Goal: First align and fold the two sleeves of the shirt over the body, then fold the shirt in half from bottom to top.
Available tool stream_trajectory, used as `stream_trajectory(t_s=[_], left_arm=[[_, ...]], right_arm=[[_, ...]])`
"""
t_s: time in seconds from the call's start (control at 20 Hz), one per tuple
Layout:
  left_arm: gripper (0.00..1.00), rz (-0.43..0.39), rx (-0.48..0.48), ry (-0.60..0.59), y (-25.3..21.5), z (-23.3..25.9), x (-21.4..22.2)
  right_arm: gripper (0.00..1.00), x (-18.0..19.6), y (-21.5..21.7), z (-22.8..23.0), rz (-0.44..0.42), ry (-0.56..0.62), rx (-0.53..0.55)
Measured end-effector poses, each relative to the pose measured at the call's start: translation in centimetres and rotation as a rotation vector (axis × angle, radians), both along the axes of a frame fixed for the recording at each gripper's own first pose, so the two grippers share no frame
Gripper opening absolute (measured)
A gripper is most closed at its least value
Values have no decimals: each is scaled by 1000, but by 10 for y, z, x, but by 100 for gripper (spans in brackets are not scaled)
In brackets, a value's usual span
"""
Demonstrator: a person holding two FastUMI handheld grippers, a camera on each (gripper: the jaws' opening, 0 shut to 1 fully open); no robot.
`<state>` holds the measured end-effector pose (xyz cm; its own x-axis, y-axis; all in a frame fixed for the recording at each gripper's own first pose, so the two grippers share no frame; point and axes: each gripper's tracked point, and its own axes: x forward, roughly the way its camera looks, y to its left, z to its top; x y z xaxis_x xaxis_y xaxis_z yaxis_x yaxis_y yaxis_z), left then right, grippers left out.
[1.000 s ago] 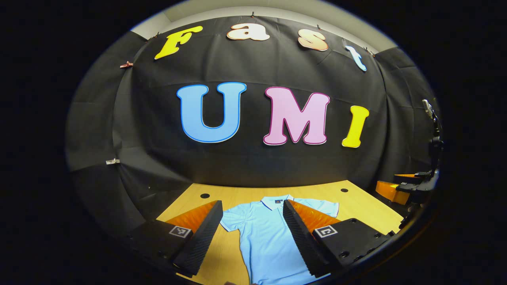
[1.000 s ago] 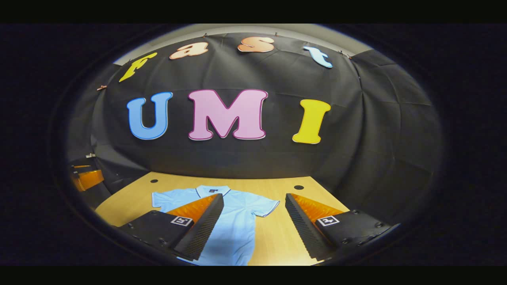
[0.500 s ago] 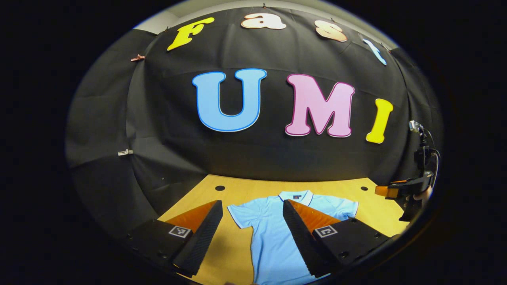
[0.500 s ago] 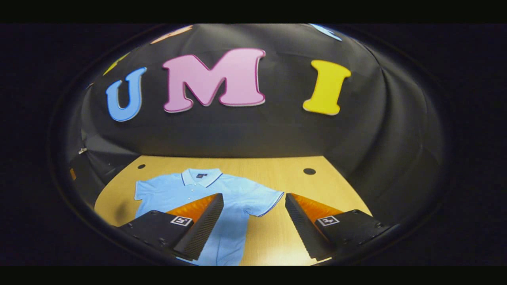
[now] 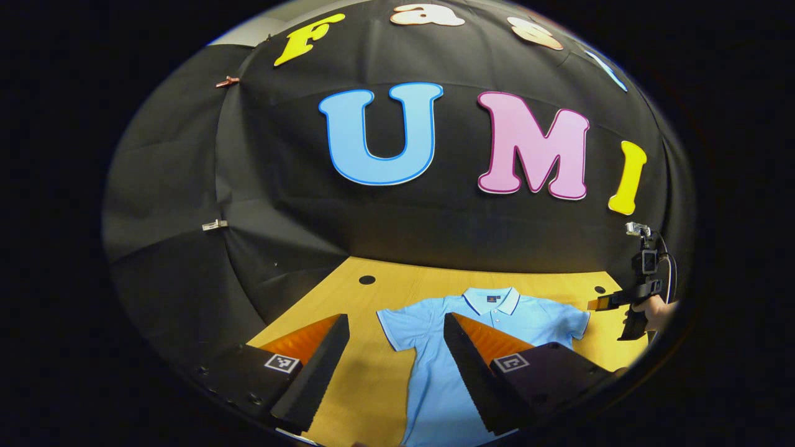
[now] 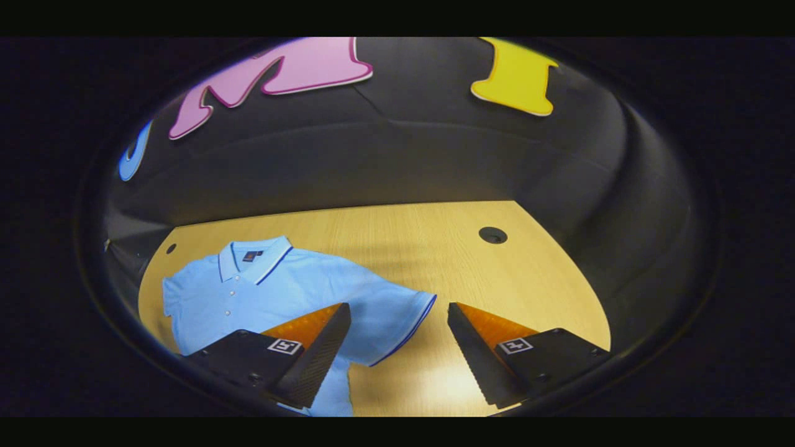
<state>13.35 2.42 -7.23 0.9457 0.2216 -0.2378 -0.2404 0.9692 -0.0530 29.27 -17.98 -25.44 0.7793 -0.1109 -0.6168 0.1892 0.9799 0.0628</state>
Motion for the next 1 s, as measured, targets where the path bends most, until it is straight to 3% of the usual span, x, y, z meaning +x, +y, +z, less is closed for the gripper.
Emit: stream_trajectory(t_s=[0.25,0.45,0.5,0.65,0.85,0.9,1.0], left_arm=[[98,8,-13,23,-5,-8,9],[98,7,-12,36,-8,-11,13],[98,8,-11,37,-8,-11,13],[98,2,-11,40,-10,-11,16],[98,-4,-46,48,-19,-14,26],[97,-5,-46,44,-20,-13,27],[98,-10,-41,40,-19,-12,28]], right_arm=[[97,22,-24,-39,-77,66,47],[90,28,-29,-64,-76,109,35],[95,29,-28,-67,-65,114,25],[73,34,-24,-70,-56,111,10],[58,38,-12,-67,-44,101,36],[28,39,-8,-66,-33,101,42],[5,38,-7,-67,-29,104,33]])
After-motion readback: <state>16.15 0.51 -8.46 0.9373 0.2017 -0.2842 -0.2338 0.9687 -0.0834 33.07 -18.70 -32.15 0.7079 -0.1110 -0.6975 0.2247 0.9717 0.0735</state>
